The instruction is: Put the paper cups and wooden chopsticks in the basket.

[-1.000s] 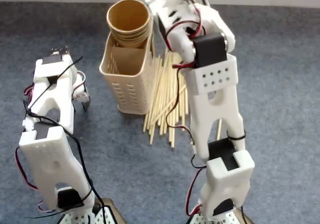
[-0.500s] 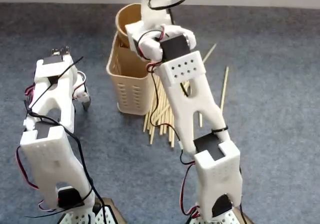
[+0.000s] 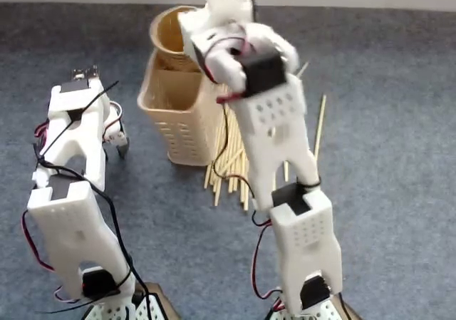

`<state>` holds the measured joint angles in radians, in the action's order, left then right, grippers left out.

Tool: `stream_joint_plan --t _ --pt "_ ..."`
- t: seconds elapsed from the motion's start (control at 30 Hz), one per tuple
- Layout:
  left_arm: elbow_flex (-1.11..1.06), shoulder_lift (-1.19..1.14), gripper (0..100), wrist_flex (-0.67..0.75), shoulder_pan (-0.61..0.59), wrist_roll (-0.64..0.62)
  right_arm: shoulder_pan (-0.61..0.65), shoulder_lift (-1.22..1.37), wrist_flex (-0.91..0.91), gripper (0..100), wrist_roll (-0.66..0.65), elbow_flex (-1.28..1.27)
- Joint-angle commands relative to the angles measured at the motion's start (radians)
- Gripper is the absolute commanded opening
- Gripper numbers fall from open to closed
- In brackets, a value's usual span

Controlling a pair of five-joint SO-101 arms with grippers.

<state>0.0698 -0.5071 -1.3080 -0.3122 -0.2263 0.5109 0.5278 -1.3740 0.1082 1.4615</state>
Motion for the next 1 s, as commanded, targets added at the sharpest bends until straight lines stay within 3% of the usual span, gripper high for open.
stream_joint_plan --t 0.0,0.13,0.23,0.4,0.53,0.63,0.77,0.97 --pt "-0.001 0.042 14 0.063 0.013 0.003 0.002 -0.045 -0.007 9.6 0.005 0.285" --pt "0.159 0.047 14 0.026 -0.015 0.005 -0.001 -0.139 -0.137 9.5 -0.091 0.292" --pt "0.421 0.047 14 -0.146 -0.056 0.006 -0.076 -0.242 -0.289 9.5 -0.16 0.209" --pt "1.049 0.045 19 -0.42 -0.091 0.118 -0.349 -0.406 -0.392 9.5 -0.259 0.01" --pt "1.377 0.058 20 -0.463 -0.091 0.21 -0.541 -0.576 -0.392 9.5 -0.264 -0.315" --pt "1.365 0.117 20 -0.462 -0.062 0.227 -0.575 -0.7 -0.39 9.5 -0.305 -0.677" --pt "1.167 0.254 21 -0.462 0.045 0.245 -0.526 -0.834 -0.357 9.5 -0.388 -1.187" --pt "0.794 0.575 27 -0.463 0.291 0.245 -0.538 -1.056 0.054 9.5 -0.344 -1.859"
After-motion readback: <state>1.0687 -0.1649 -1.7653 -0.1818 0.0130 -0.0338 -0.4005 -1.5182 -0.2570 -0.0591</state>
